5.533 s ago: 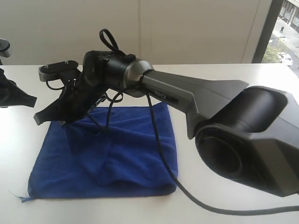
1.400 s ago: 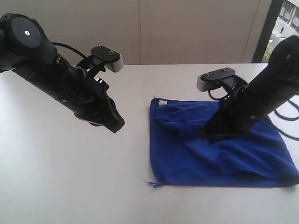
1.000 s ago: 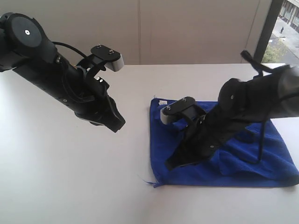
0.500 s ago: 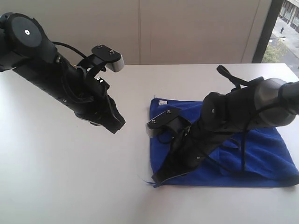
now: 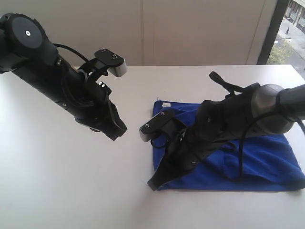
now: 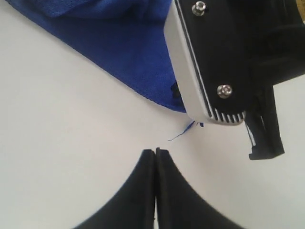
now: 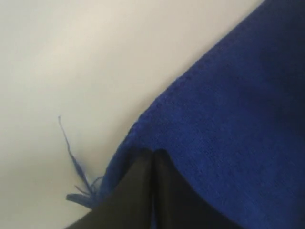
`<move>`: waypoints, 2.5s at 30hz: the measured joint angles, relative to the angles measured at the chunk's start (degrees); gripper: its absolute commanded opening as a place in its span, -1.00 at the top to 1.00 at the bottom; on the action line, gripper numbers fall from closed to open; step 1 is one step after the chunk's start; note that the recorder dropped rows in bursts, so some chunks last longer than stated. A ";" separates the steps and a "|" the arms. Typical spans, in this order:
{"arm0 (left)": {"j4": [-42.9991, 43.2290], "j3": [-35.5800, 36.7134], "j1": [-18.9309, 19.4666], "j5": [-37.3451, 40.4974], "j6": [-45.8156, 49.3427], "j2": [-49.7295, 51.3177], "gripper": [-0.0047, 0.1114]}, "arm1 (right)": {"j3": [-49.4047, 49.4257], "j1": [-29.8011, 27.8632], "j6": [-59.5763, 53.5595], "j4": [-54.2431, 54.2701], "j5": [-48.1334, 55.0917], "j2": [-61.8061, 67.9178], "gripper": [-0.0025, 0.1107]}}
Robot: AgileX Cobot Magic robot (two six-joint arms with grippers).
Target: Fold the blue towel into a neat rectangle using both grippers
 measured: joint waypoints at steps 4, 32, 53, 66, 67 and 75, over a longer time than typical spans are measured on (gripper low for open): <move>0.62 0.00 0.00 0.53 0.00 0.00 0.92 | 0.00 0.00 11.28 -15.44 1.52 -0.11 0.96; -0.16 0.00 0.00 -2.00 0.41 0.00 0.92 | 0.08 10.98 20.74 -23.72 6.11 -9.94 0.96; -15.44 -9.82 -8.46 -14.96 25.83 12.92 0.92 | -8.51 -21.17 18.62 -23.59 13.87 -10.14 0.96; 3.07 -27.27 -14.16 -8.79 26.08 29.68 0.78 | -20.80 -27.50 2.36 -8.90 24.02 5.68 0.96; 4.37 -28.03 -14.39 -8.30 25.78 30.37 0.68 | -20.91 -27.50 2.22 -8.93 23.56 6.02 0.96; 8.30 -28.88 -14.39 -7.81 24.98 31.23 0.02 | -20.91 -27.68 1.88 -9.47 19.65 9.38 0.96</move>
